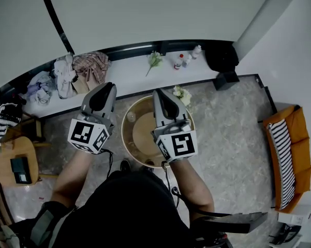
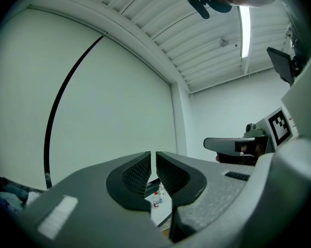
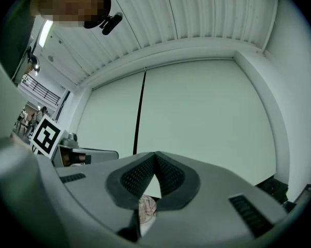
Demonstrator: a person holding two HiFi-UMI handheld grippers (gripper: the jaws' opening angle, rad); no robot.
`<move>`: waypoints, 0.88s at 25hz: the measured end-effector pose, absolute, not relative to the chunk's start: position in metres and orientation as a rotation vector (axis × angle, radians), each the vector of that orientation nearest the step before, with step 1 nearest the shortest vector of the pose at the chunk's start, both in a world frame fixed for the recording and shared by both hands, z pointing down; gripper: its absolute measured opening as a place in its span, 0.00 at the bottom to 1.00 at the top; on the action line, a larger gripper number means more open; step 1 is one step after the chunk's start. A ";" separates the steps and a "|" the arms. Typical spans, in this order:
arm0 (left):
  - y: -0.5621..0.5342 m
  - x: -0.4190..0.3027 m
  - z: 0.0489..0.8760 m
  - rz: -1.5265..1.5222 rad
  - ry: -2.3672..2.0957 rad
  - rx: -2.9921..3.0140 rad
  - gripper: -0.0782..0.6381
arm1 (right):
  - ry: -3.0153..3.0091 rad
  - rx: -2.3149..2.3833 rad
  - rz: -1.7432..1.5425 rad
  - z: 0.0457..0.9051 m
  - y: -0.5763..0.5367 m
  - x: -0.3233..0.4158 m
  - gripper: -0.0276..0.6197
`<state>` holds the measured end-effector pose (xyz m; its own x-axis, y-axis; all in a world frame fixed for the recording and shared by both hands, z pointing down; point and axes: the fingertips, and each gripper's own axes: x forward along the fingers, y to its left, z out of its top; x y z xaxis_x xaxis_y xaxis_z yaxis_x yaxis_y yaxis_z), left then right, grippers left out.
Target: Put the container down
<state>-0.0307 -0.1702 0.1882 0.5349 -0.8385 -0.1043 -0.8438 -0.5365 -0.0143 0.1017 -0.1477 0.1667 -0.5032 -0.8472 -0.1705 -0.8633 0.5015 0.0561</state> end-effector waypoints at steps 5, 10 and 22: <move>-0.175 -0.029 0.192 0.125 1.481 -2.704 0.15 | 2.610 -1.504 0.188 0.169 -0.153 0.105 0.05; -0.181 -0.029 0.196 0.118 1.485 -2.713 0.15 | 2.602 -1.513 0.173 0.172 -0.159 0.108 0.05; -0.190 -0.015 0.208 0.095 1.503 -2.733 0.15 | 2.597 -1.526 0.131 0.183 -0.171 0.130 0.05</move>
